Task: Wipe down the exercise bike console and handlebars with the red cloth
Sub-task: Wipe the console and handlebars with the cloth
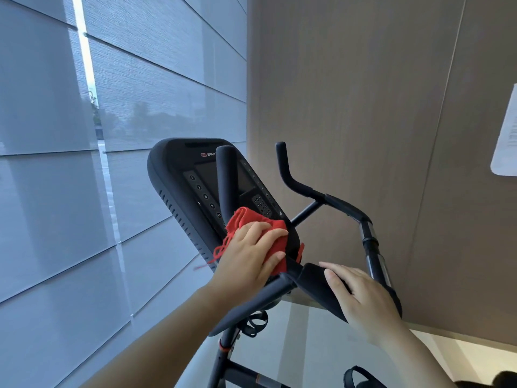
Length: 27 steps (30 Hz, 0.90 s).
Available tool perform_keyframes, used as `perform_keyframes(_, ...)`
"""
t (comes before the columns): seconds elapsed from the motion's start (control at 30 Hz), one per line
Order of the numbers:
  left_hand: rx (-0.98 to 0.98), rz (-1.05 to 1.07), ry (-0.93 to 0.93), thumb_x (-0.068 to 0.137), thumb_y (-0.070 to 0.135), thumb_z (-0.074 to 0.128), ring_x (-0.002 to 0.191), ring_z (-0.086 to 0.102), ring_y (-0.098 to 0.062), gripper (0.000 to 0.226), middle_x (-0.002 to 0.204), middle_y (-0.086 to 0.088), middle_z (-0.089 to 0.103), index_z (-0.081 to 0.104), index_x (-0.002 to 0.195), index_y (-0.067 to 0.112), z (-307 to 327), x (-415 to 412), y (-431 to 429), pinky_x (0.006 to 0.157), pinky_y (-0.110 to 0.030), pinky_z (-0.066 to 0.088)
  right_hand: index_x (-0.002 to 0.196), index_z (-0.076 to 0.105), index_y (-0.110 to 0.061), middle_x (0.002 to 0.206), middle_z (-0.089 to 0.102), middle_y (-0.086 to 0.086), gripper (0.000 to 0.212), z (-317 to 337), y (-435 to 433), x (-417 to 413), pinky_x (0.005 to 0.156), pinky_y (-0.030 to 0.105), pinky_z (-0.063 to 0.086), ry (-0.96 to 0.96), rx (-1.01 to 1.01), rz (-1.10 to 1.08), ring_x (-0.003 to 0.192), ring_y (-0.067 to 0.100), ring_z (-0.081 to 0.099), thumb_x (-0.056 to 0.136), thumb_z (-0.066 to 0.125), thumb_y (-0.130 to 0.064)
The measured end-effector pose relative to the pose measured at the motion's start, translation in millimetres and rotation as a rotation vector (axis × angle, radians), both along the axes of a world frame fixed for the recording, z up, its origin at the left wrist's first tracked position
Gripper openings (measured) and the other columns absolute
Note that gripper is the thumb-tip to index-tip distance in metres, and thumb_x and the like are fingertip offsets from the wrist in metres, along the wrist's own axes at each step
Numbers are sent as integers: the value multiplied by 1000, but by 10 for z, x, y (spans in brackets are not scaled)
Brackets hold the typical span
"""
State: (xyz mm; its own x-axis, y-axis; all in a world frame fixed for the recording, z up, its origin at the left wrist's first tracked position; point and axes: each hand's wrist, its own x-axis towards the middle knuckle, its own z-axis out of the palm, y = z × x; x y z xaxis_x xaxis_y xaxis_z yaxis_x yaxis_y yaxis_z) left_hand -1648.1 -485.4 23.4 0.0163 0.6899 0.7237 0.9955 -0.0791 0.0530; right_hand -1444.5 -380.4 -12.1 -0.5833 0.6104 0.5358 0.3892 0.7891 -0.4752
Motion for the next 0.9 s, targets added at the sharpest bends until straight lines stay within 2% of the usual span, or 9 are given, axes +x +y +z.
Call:
perform_keyframes(0.07,-21,-37,62,96,45,35,111,47,-19,43,118,-1,54,54,127,21,-40,19,-29,102,-30,33,118,56,-41,108,54,-34,53,8,-6,-3,80,7,32,1,4,-4,105,-12,43,85,20,-62)
perform_keyframes(0.17,-56,13,159,95,51,34,112,50,-20,48,121,-1,55,52,129,22,55,-96,-38,102,-32,36,118,56,-41,110,54,-34,54,12,-10,0,80,2,30,-1,-8,-14,104,-14,41,84,19,-62)
perform_keyframes(0.33,-4,59,46,94,52,34,110,49,-21,46,117,2,55,56,122,23,1,58,43,100,-35,35,118,56,-41,103,51,-39,56,4,-6,4,77,0,29,-1,-6,-27,101,-15,40,83,19,-63)
perform_keyframes(0.5,-49,-23,162,94,56,34,109,50,-20,47,117,3,56,56,122,25,-43,35,41,99,-36,37,119,56,-41,114,57,-30,57,-5,2,-5,78,5,30,-11,-15,-40,110,-10,43,83,18,-63)
perform_keyframes(0.63,-176,116,225,89,64,26,105,52,-18,52,112,7,57,55,119,32,202,26,134,101,-40,34,120,55,-40,116,57,-29,57,-11,6,0,80,15,33,-14,-25,-42,112,-6,44,83,17,-63)
perform_keyframes(0.77,-108,91,194,90,57,31,93,56,-20,45,104,7,61,61,112,30,133,105,145,93,-37,38,121,55,-39,119,57,-26,55,-13,6,3,81,17,32,-14,-26,-47,113,-5,44,88,17,-63)
perform_keyframes(0.9,-27,33,165,91,53,38,92,54,-22,42,102,3,60,62,111,26,37,90,125,92,-38,39,121,55,-39,119,57,-26,58,-10,0,5,80,15,31,-19,-24,-43,112,-6,43,84,17,-63)
